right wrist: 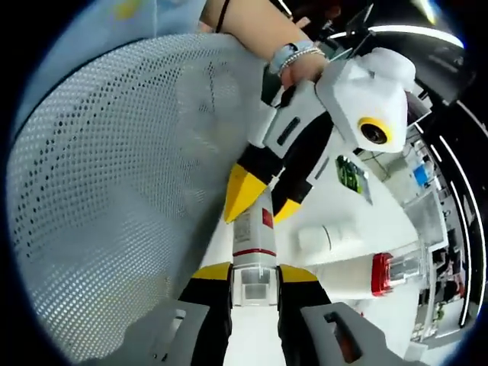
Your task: Arrange the skincare products in the storage area until every visible bottle or jar stands upright without overlapping.
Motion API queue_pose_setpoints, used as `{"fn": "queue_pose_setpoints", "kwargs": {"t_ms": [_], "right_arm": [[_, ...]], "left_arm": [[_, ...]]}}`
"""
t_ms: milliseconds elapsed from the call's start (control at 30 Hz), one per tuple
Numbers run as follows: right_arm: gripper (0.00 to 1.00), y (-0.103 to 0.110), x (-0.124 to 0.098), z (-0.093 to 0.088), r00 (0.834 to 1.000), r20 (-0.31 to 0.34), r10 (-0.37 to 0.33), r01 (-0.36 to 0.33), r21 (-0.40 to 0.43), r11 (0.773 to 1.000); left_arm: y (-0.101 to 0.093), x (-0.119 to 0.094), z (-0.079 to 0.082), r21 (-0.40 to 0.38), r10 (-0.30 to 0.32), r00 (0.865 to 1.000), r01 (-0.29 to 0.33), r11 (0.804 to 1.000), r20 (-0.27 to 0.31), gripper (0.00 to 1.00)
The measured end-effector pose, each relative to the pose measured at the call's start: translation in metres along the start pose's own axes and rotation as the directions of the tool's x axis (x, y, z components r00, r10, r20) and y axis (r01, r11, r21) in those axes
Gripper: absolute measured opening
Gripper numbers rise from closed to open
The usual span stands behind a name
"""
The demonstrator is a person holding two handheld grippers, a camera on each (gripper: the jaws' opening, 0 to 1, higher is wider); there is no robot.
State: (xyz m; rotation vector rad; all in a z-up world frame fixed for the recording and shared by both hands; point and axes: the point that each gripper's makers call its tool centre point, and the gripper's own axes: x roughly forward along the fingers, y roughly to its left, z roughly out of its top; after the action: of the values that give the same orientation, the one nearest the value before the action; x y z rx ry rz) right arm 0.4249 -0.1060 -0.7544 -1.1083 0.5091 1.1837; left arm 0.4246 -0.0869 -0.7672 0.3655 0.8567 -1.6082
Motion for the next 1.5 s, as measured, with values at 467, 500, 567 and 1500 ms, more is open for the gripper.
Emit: {"fn": "queue_pose_setpoints", "kwargs": {"t_ms": [467, 500, 567, 1500], "right_arm": [[0.22, -0.024, -0.009, -0.033, 0.994, 0.004, -0.106, 0.096, 0.381, 0.920], [0.20, -0.025, -0.009, -0.031, 0.992, 0.041, -0.116, 0.085, 0.453, 0.887], [0.19, -0.025, -0.009, -0.032, 0.992, 0.077, -0.102, 0.042, 0.560, 0.827], [0.25, -0.047, -0.026, -0.010, 0.836, 0.462, -0.297, -0.532, 0.815, -0.230]], "left_arm": [[0.014, -0.014, 0.014, 0.035, 0.063, 0.994, -0.067, 0.997, 0.091, 0.23], [0.016, -0.015, 0.015, 0.031, 0.074, 0.993, -0.077, 0.997, 0.094, 0.23], [0.016, -0.016, 0.016, 0.043, 0.077, 0.992, -0.082, 0.996, 0.102, 0.23], [0.022, -0.028, 0.042, 0.166, 0.139, 0.962, -0.180, 0.969, 0.236, 0.23]]}}
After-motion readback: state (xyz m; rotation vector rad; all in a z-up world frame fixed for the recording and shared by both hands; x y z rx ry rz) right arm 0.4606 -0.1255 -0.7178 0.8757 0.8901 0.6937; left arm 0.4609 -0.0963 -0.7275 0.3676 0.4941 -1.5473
